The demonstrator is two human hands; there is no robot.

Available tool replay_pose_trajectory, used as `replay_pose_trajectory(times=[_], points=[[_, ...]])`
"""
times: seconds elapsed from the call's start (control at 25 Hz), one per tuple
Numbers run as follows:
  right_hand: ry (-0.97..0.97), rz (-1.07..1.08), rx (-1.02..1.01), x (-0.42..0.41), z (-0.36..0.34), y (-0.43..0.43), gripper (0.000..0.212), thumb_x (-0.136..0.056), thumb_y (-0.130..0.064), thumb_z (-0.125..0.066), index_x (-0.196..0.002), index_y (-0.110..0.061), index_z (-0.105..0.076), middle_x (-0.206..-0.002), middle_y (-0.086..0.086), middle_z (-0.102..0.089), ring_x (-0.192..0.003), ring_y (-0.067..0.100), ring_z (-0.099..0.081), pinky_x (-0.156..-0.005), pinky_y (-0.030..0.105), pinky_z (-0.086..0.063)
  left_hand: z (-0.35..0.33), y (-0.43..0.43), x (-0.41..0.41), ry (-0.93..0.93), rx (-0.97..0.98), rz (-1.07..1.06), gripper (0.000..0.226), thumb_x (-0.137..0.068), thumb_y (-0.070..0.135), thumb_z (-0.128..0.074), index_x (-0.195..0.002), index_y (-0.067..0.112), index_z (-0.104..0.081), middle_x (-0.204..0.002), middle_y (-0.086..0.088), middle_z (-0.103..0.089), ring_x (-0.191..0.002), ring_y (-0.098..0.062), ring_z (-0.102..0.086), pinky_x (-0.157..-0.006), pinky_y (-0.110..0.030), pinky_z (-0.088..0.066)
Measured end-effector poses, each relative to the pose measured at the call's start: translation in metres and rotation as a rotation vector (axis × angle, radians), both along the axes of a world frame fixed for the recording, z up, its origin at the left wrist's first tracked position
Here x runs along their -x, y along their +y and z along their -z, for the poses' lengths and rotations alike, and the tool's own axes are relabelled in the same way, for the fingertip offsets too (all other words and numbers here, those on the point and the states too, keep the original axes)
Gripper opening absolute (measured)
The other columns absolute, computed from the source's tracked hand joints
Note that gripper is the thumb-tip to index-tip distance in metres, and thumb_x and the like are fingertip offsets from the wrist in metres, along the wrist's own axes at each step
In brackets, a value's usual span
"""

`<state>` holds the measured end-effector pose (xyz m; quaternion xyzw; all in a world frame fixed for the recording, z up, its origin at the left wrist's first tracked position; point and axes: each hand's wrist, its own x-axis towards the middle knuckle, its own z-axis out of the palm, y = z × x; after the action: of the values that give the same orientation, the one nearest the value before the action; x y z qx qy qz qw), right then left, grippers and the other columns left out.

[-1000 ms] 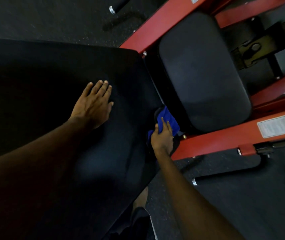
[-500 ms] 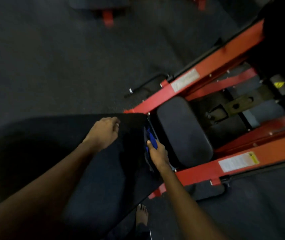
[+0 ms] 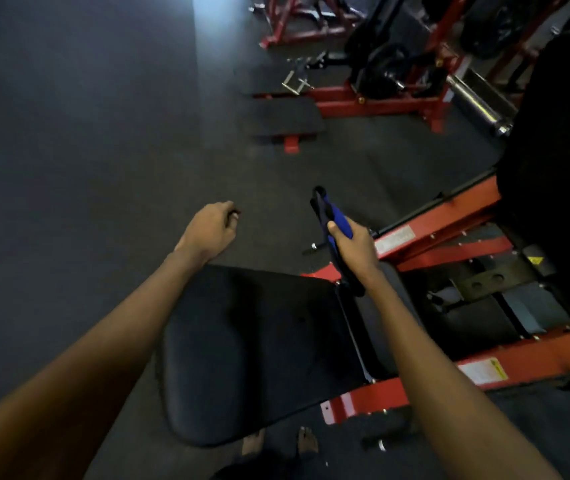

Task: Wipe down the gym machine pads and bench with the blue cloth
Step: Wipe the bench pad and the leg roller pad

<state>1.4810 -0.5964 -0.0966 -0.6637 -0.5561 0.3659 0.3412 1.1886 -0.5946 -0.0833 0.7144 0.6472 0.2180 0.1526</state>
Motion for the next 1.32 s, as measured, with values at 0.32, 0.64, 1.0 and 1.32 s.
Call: replay_pose_trajectory(times=[0.32, 0.64, 1.0, 1.32], points=[[0.031, -0.296, -0.064, 0.099, -0.064, 0.030, 0.041, -0.098, -0.040, -0.057, -0.138, -0.033, -0.059, -0.126, 0.003, -0.069, -0.118, 0.025, -0.061, -0.087, 0.028, -0.042, -0.075, -0.063, 0.062, 0.070, -0.116, -0.282, 0.026, -0.099, 0.018, -0.046, -0.112, 0.005, -0.064, -0.111, -0.013, -0.069, -0.101, -0.029, -0.063, -0.089, -0.040, -0.050], [0.044, -0.859, -0.147, 0.279, -0.102, -0.038, 0.035, -0.098, -0.041, -0.055, -0.129, -0.029, -0.065, -0.099, -0.005, -0.066, -0.105, 0.022, -0.063, -0.080, 0.027, -0.039, -0.085, -0.265, 0.170, 0.015, -0.104, -0.900, 0.029, -0.099, 0.017, -0.045, -0.117, 0.008, -0.065, -0.119, -0.009, -0.068, -0.110, -0.025, -0.061, -0.095, -0.037, -0.049], [0.151, -1.505, -0.147, 0.484, -0.122, -0.317, 0.034, -0.100, -0.037, -0.054, -0.130, -0.028, -0.065, -0.094, -0.005, -0.067, -0.091, 0.019, -0.063, -0.075, 0.025, -0.041, -0.095, -0.627, 0.203, 0.069, -0.160, -1.601, 0.028, -0.095, 0.012, -0.049, -0.112, 0.004, -0.069, -0.112, -0.014, -0.071, -0.102, -0.029, -0.065, -0.089, -0.035, -0.049], [0.222, -1.990, -0.113, 0.539, -0.124, -0.601, 0.037, -0.099, -0.034, -0.057, -0.134, -0.025, -0.063, -0.102, -0.005, -0.064, -0.099, 0.015, -0.060, -0.081, 0.025, -0.039, -0.093, -0.873, 0.112, 0.065, -0.189, -2.134, 0.027, -0.096, 0.016, -0.047, -0.112, 0.008, -0.068, -0.108, -0.010, -0.070, -0.095, -0.025, -0.065, -0.082, -0.034, -0.051]])
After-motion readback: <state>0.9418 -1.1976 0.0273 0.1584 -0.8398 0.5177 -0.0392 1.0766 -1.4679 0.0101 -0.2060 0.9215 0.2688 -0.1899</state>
